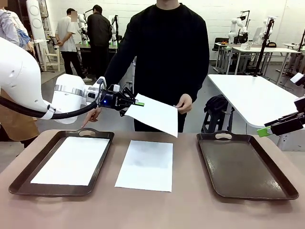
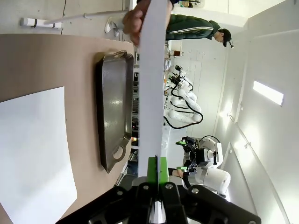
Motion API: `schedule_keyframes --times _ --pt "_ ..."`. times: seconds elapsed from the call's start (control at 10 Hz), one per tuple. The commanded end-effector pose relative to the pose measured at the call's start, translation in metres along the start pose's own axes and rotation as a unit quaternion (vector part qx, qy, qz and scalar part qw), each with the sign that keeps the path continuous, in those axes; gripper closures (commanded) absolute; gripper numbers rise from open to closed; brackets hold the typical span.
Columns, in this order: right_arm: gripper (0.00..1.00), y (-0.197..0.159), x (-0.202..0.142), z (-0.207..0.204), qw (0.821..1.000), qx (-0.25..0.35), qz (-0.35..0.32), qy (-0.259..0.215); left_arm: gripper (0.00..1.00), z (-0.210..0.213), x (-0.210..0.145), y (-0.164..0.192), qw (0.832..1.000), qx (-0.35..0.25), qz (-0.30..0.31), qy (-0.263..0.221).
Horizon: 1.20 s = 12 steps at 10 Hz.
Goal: Sort the A4 documents.
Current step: Receive the A4 Paper, then place the A4 Paper in the designated Handle tray.
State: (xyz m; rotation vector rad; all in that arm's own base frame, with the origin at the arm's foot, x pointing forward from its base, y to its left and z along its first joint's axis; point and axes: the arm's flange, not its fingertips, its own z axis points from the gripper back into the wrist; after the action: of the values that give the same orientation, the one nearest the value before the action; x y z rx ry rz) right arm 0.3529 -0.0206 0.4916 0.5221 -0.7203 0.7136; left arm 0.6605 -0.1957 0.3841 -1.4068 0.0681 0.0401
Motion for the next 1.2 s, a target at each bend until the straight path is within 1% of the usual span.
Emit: schedule_keyframes --times 0.0,0.9,1.0,1.1 --pt "0.0 -0.003 0.001 -0.002 1.0 0.009 0.006 -0.009 1.0 -0.001 0.001 0.0 1.0 0.002 0.006 -0.003" --pt "0.0 -0.003 0.001 -0.002 1.0 0.009 0.006 -0.009 1.0 -0.001 0.001 0.0 1.0 0.002 0.006 -0.003" --pt "0.0 -0.003 0.001 -0.002 1.0 0.009 0.006 -0.009 0.99 0.0 0.0 0.0 1.0 0.0 0.0 0.0" --pt "0.0 -0.003 0.001 -0.002 1.0 0.009 0.006 -0.009 0.99 -0.001 -0.006 -0.01 0.999 0.02 -0.038 0.017"
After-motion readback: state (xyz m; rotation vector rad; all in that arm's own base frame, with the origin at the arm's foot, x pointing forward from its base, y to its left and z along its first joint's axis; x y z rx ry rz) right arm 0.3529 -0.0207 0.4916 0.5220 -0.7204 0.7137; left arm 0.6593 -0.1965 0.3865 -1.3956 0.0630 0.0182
